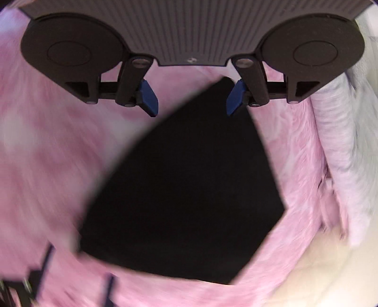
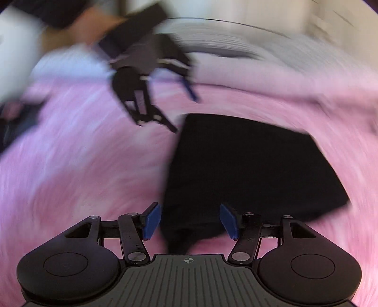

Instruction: Fold clothes

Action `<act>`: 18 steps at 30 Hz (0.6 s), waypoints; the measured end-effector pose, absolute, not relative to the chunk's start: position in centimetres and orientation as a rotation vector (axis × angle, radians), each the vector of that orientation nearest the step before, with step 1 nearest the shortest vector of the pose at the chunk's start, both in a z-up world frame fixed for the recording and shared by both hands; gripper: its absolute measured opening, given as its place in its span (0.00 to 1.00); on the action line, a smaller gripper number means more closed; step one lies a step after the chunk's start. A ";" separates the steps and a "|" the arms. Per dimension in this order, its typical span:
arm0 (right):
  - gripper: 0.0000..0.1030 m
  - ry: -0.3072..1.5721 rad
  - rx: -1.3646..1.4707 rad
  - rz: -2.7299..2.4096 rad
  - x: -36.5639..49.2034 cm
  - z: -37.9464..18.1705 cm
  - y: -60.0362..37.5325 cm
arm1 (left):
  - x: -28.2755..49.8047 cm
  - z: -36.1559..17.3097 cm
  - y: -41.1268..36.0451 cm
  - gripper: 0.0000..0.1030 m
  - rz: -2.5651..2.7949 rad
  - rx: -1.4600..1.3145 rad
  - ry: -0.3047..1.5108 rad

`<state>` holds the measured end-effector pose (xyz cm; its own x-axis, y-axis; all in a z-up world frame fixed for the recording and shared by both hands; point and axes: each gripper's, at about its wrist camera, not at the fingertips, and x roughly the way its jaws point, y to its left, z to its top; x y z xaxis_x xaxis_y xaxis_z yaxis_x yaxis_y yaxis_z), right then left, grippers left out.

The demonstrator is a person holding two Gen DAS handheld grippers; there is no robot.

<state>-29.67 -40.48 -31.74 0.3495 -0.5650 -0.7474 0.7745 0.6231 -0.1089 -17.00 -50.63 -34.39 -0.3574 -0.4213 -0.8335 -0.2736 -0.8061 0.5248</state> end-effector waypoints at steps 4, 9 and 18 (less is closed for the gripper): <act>0.58 0.718 0.538 -0.998 -29.6 -32.3 -40.5 | -17.1 -34.8 -49.7 0.58 -2.409 1.642 -0.771; 0.59 0.446 0.935 -1.114 -35.1 -34.3 -42.0 | -19.7 -33.7 -51.7 0.58 -2.465 1.522 -0.545; 0.12 0.252 1.194 -1.034 -39.0 -38.3 -45.2 | -21.6 -36.8 -53.7 0.59 -2.420 1.712 -0.847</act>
